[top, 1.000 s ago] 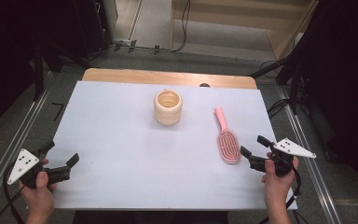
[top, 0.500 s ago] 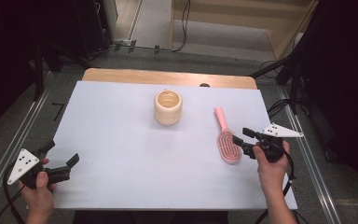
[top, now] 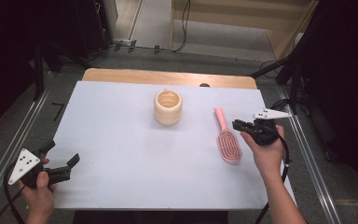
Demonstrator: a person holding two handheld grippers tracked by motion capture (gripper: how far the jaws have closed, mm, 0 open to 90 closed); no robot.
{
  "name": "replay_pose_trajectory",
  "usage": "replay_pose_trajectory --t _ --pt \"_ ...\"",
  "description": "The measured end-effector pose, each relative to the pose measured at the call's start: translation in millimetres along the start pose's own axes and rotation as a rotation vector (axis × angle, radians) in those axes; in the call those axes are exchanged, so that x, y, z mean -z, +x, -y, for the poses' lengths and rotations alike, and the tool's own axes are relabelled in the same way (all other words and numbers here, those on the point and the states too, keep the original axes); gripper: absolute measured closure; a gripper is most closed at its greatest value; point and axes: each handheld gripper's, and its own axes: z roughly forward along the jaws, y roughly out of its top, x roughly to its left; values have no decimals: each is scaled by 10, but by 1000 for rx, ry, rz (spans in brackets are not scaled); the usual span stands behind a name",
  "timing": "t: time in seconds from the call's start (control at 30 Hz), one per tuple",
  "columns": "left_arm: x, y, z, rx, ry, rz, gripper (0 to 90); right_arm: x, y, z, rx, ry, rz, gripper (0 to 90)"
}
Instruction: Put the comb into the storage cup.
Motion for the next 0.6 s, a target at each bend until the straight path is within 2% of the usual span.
replay_pose_trajectory --t 0.07,0.23,0.47,0.53,0.6 --pt "0 -1 0 -1 0 1 0 -44 -50 -43 -10 16 -13 880" --pt "-2 -4 0 -4 1 -1 0 -179 -133 -147 -6 67 -21 882" --pt "-1 -3 0 -3 0 0 0 -399 -231 -239 -9 145 12 883" --pt "-1 -3 0 -4 0 -1 0 -441 -247 -253 3 160 24 884" --pt "0 -4 0 -4 -1 -5 0 -544 -262 -294 48 213 52 884"
